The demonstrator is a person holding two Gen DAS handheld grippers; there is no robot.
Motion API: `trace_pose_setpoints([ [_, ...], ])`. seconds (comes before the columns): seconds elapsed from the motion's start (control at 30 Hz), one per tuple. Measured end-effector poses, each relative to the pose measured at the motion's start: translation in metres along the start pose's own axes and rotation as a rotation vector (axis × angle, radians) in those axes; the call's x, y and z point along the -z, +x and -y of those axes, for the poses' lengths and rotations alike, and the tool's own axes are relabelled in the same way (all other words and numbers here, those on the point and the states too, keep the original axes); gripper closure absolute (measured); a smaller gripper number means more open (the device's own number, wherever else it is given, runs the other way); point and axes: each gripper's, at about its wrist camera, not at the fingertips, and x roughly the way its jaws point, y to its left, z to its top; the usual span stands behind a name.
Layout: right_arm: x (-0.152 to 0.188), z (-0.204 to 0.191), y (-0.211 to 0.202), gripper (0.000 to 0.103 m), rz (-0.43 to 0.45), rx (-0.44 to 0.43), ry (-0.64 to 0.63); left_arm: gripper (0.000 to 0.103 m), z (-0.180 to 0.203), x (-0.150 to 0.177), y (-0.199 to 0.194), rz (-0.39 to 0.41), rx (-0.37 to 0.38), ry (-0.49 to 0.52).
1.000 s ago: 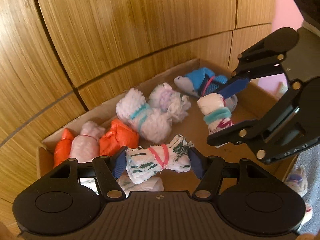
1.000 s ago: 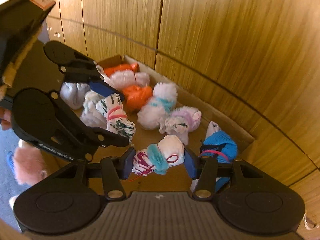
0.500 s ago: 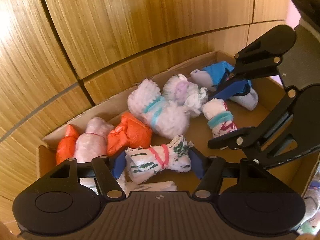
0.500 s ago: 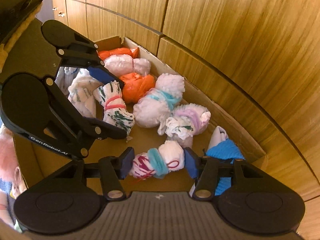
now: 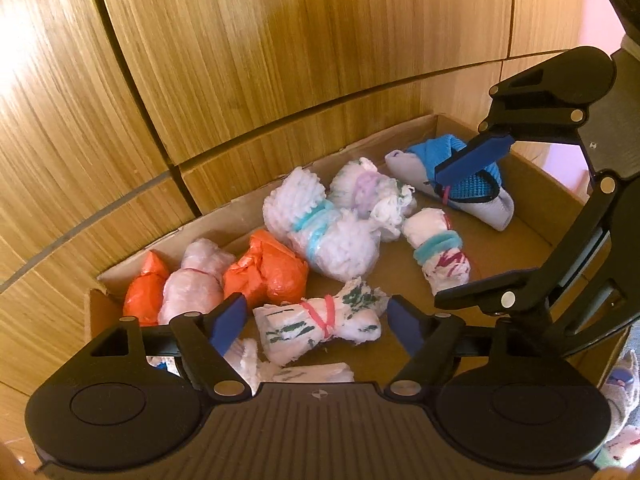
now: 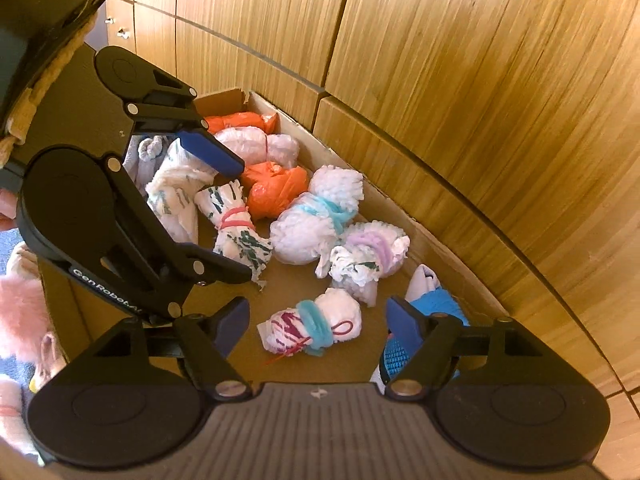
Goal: Organize objects
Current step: 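Lower both held bundles into the box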
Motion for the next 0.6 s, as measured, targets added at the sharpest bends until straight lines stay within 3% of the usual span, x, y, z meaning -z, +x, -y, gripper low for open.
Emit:
trace_pose_setpoints([
  [0.6, 0.001, -0.007, -0.03, 0.027, 0.022, 0.038, 0.024, 0.018, 0.008, -0.004, -0.036, 0.044, -0.039, -0.018],
])
